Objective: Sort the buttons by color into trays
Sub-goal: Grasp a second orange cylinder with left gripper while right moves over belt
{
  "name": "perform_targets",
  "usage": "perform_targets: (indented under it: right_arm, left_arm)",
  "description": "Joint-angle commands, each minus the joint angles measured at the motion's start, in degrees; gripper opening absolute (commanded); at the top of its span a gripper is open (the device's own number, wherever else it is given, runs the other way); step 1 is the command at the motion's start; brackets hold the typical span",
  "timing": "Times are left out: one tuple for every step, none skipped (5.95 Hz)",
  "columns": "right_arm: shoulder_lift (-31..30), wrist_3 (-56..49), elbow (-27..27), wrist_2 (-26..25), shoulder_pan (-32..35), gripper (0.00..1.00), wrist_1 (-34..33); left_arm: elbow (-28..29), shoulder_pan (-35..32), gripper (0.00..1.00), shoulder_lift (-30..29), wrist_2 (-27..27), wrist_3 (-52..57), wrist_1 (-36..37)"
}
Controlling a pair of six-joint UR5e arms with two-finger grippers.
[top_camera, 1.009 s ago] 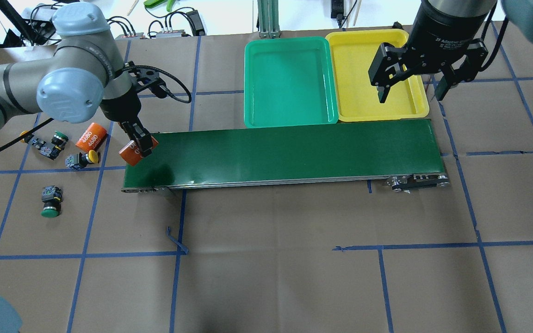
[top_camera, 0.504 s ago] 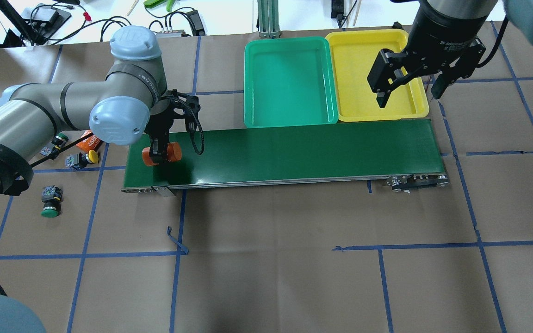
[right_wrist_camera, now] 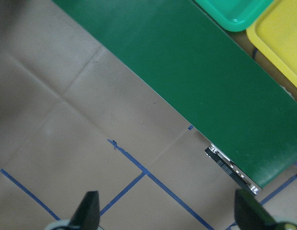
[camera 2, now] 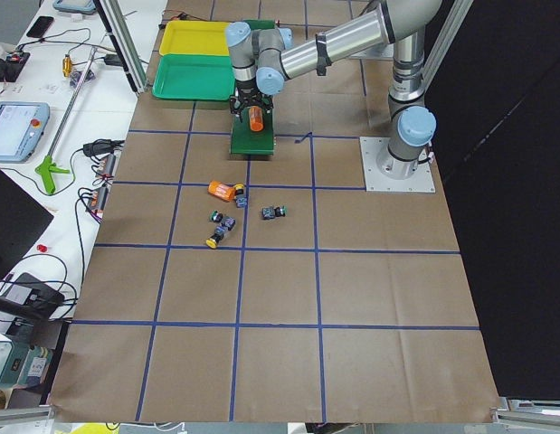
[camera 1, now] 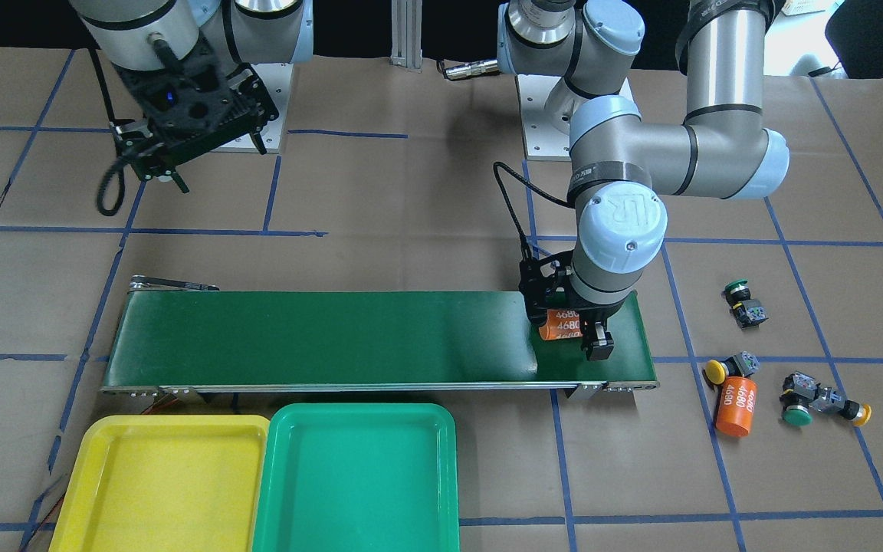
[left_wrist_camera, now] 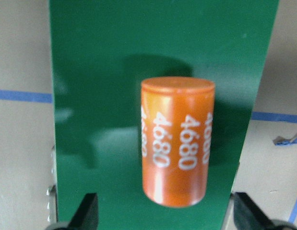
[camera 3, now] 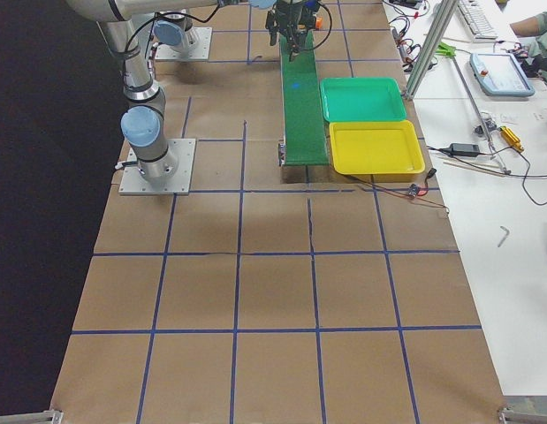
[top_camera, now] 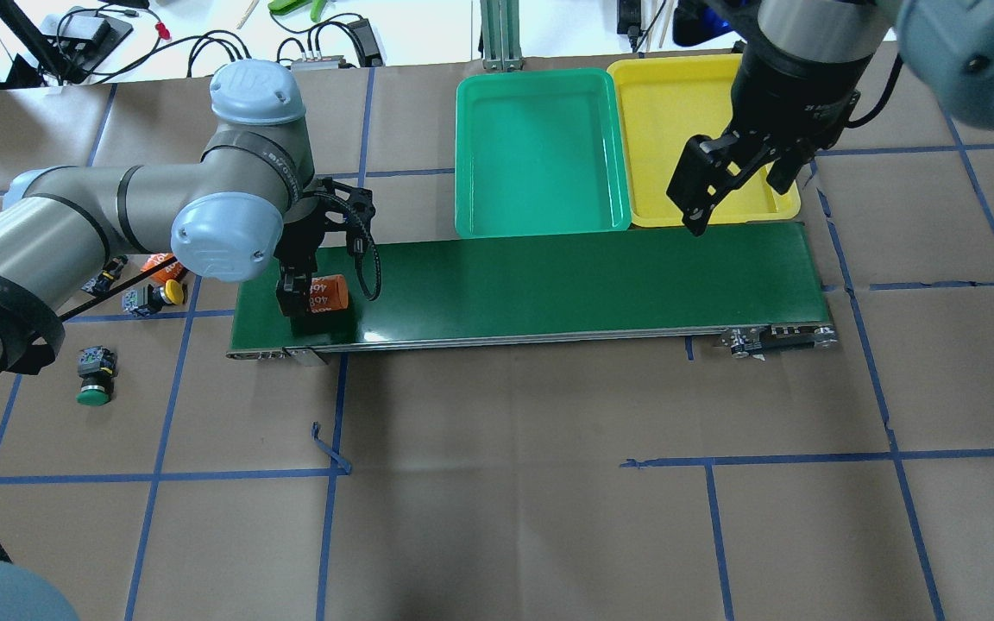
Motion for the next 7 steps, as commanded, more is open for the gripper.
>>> perform_targets:
  right_arm:
    - [0.18, -11.12, 1.56, -0.67, 2.56, 1.0, -0.16]
    - [0.53, -25.37, 1.83, -0.59, 2.82, 1.0, -0.25]
    - [0.79, -32.56, 2.0, -0.67, 2.91, 1.0, -0.34]
    - [2.71, -38.46, 2.09, -0.76, 2.91, 1.0, -3.13]
    - [3.43, -44.18, 3.66, -0.85, 2.91, 1.0, -8.72]
    - [3.52, -47.1, 6.98, -0.76, 2.91, 1.0, -12.69]
    - [3.7, -46.96, 8.41, -0.76, 2.91, 1.0, -17.35]
  left_arm:
    - [0.78, 10.43, 0.97, 0.92, -1.81, -10.0, 2.03]
    - [2.35, 16.34, 0.97, -0.31, -4.78, -13.45, 2.83]
    - [5.15, 17.1, 0.97, -2.67, -4.72, -16.88, 5.71]
    - [7.35, 17.97, 0.97, -6.0, -4.64, -23.26, 9.39]
    - [8.42, 19.64, 0.97, -8.9, -4.72, -26.02, 11.17]
    - [8.95, 21.48, 0.97, -12.85, -4.72, -25.96, 14.67]
    - [7.04, 23.32, 0.97, -14.98, -4.81, -25.44, 18.97]
